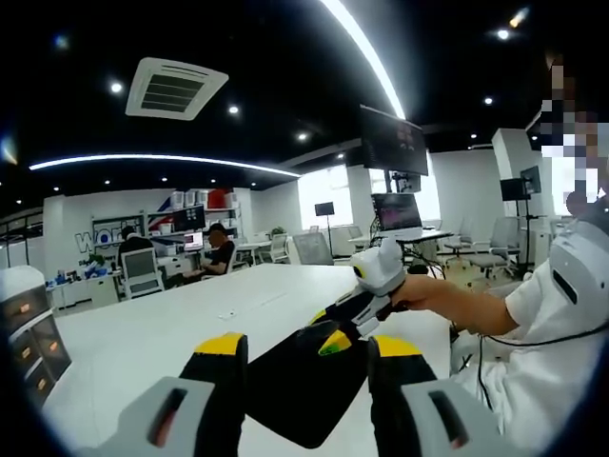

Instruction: Arrange the mouse and mouse pad neatly on the desk surface

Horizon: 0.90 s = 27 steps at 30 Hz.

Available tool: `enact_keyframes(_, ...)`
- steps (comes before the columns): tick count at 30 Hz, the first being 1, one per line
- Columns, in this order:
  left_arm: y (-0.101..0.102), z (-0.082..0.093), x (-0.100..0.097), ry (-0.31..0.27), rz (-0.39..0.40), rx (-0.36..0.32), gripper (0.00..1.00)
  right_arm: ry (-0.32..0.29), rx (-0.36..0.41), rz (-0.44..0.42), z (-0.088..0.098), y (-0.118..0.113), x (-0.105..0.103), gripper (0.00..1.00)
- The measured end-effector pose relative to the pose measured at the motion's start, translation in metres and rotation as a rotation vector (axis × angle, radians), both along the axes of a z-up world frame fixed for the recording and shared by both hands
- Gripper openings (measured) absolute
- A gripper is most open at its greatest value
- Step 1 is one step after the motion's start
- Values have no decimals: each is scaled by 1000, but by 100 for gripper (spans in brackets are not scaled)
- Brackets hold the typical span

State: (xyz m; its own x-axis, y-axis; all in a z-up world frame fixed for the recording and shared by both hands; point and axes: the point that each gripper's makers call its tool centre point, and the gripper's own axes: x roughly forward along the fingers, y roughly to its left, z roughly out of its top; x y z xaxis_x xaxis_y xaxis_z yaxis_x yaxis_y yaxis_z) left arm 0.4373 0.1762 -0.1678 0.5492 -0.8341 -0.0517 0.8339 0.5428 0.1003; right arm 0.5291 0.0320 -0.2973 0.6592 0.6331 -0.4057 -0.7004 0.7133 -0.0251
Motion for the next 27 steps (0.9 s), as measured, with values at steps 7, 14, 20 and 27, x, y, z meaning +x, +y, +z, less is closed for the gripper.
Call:
enact_keyframes(7, 1, 0, 1, -1, 1, -2, 51, 27, -3, -5, -14, 7, 4, 45)
enact_keyframes(14, 3, 1, 2, -1, 4, -1, 51, 36, -20, -9, -26, 13, 5, 45)
enact_keyframes(20, 6, 3, 3, -4, 8, -7, 51, 38, -34, -15, -33, 15, 7, 45)
enact_keyframes(27, 7, 3, 4, -5, 12, -2, 51, 53, -45, -9, -43, 19, 7, 45)
